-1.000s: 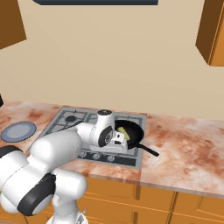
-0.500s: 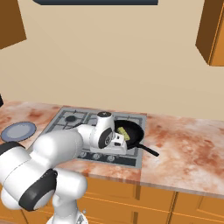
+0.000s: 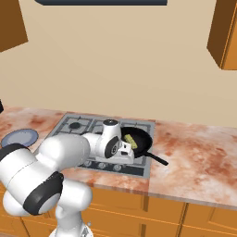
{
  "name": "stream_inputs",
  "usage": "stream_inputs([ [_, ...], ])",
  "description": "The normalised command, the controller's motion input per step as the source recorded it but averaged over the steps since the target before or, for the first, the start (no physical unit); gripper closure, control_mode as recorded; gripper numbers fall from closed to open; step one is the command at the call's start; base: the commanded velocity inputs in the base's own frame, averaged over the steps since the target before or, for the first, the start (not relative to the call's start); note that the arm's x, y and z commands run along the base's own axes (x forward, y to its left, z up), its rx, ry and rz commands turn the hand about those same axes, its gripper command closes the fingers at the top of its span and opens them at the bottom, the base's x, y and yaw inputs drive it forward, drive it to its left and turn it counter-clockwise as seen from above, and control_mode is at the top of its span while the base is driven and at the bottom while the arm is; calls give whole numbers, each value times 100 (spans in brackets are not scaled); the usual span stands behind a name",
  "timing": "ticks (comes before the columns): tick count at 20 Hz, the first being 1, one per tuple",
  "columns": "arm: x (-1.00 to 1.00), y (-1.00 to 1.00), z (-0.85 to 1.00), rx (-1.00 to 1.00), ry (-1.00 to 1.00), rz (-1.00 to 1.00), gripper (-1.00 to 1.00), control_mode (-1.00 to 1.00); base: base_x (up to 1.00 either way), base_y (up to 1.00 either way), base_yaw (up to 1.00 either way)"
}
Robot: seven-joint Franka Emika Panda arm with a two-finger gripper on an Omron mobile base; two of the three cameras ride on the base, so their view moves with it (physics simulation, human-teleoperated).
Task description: Pick up the butter stick and place it in the pan. Then turn on the burner for the pan.
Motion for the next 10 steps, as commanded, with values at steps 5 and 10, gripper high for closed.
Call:
stream_inputs([
  [5, 1, 0, -8, 0, 0, 0, -100, -100, 0, 0, 0],
  [10, 0, 0, -13, 0, 0, 0, -100, -100, 0, 0, 0],
])
